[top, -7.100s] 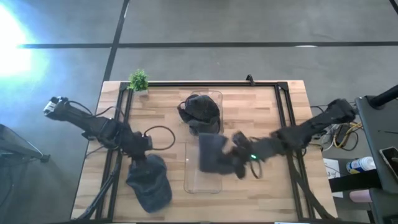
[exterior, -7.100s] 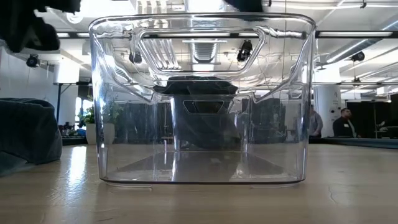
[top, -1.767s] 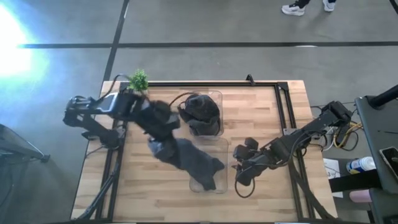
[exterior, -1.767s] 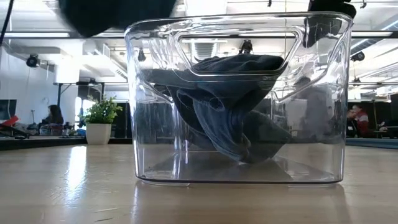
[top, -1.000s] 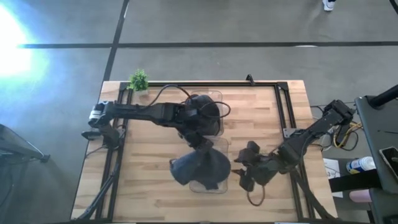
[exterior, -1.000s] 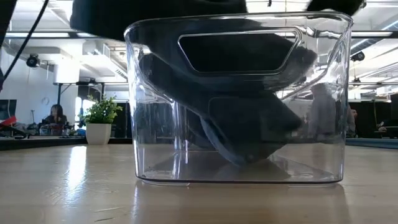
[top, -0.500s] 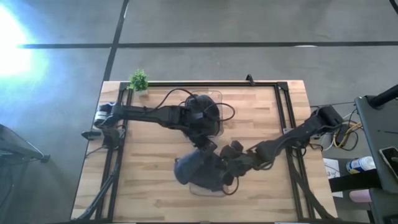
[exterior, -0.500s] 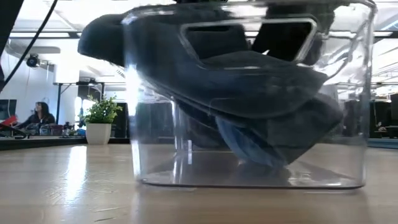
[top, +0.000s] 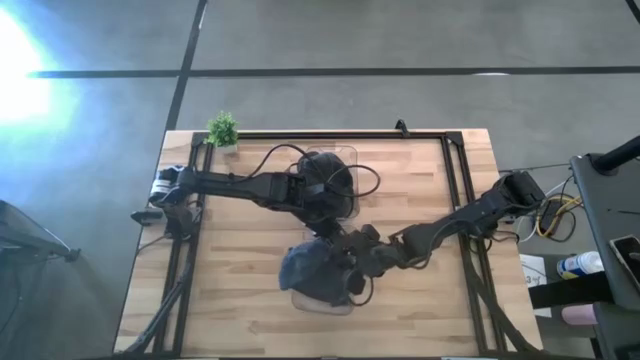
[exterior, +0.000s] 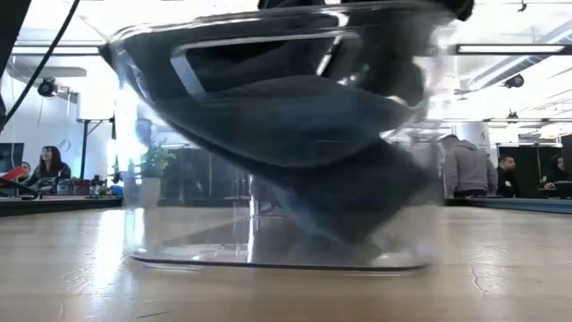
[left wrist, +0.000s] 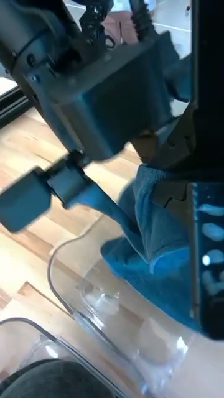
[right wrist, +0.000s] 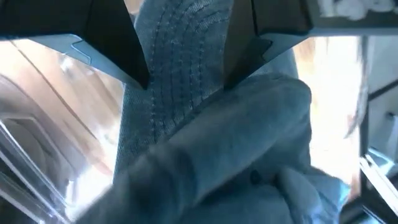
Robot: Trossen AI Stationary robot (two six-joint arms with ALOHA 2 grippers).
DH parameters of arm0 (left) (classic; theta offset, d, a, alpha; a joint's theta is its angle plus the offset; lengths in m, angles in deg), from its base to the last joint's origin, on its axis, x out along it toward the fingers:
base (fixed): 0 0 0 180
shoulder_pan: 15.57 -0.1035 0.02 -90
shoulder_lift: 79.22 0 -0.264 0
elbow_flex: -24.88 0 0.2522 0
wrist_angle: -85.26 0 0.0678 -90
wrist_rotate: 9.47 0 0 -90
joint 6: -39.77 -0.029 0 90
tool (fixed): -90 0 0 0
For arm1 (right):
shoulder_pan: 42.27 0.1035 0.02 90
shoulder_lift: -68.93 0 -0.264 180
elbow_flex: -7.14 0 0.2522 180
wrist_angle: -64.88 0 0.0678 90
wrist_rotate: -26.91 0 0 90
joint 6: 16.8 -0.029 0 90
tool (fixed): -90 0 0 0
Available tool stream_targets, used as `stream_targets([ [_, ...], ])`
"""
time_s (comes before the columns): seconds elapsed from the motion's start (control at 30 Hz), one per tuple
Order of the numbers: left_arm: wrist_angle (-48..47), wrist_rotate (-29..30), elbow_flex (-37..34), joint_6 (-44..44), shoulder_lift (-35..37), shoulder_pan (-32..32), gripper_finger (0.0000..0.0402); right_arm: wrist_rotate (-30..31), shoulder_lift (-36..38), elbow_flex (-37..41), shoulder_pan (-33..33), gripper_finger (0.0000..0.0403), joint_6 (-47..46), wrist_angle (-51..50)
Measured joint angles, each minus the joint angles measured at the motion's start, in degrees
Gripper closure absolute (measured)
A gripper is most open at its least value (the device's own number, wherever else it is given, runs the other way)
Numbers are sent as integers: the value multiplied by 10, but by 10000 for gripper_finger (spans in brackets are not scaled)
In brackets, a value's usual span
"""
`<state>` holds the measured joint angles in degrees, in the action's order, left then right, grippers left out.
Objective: Pick & Place hat
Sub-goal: Put the blue cap into the bottom transparent bin
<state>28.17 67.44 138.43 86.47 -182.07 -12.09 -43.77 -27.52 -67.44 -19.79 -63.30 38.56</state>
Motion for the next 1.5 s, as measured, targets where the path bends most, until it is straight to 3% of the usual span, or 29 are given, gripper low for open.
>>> stream_targets([
  [0.17, 21, 2, 3, -7, 5, 0, 401, 39, 7, -11, 2, 200, 37, 16],
  [0.27, 11, 10, 2, -14, 5, 0, 401, 4, -1, -8, -10, 200, 31, 17],
  [0.5, -46, 16, 15, -35, 22, 1, 401, 3, -2, -17, -19, 200, 51, 30],
  [0.77, -95, 20, 11, -37, 28, 7, 401, -63, -26, -23, -60, 200, 68, 44],
  [1.13, -60, -18, -74, -31, 25, 16, 401, -102, -57, -24, -62, 200, 58, 26],
  [1.3, -9, -27, -70, -37, 25, 16, 401, -103, -53, -23, -62, 200, 61, 14],
  [1.5, -24, -24, -76, -79, 25, 24, 401, -82, -38, -24, -48, 200, 64, -22],
])
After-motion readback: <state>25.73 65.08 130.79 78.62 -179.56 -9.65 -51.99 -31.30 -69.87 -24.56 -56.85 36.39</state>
